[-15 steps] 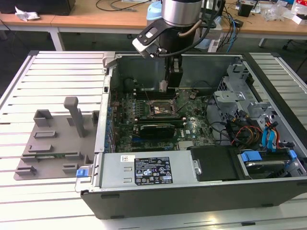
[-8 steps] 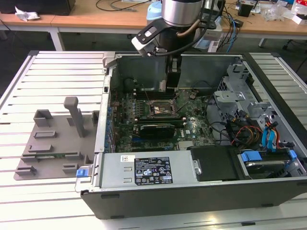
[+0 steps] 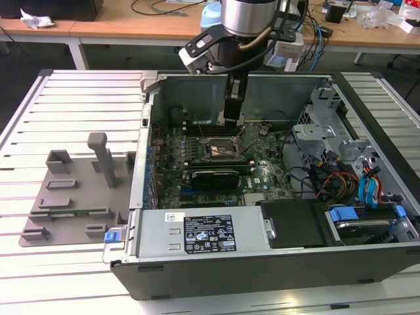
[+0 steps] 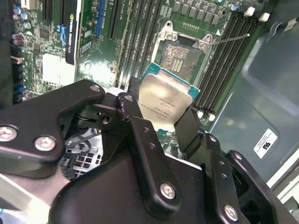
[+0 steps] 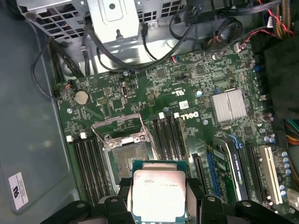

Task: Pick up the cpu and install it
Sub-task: 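Place the cpu into insertion slot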

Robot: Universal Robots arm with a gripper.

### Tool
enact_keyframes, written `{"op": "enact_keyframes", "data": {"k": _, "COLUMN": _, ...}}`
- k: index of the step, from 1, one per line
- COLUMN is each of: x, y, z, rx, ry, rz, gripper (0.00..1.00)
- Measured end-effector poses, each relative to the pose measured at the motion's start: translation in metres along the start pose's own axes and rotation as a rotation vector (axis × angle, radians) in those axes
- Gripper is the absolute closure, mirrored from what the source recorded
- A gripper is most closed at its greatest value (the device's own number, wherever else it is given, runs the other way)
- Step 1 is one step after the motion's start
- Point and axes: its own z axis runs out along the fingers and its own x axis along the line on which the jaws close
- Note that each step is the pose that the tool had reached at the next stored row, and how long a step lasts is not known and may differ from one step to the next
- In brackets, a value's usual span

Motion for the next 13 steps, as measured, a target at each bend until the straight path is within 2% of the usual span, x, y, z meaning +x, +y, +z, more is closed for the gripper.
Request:
{"op": "enact_keyframes", "data": {"k": 6, "x": 0.0000, "y": 0.0001, "z": 0.0000, "rx": 0.0000, "ry": -0.0022, "rz": 0.073, "gripper": 0.45}}
{"op": "enact_keyframes", "data": {"k": 7, "x": 0.0001, "y": 0.0001, "z": 0.0000, "rx": 0.0000, "ry": -0.0024, "rz": 0.069, "gripper": 0.45}}
{"op": "enact_keyframes", "data": {"k": 10, "x": 0.0001, "y": 0.0002, "z": 0.0001, "rx": -0.0006, "ry": -0.0021, "rz": -0.003, "gripper": 0.45}}
{"op": "enact_keyframes", "data": {"k": 13, "x": 0.0001, "y": 0.0001, "z": 0.0001, "rx": -0.0007, "ry": -0.0021, "rz": -0.005, "gripper": 0.45}}
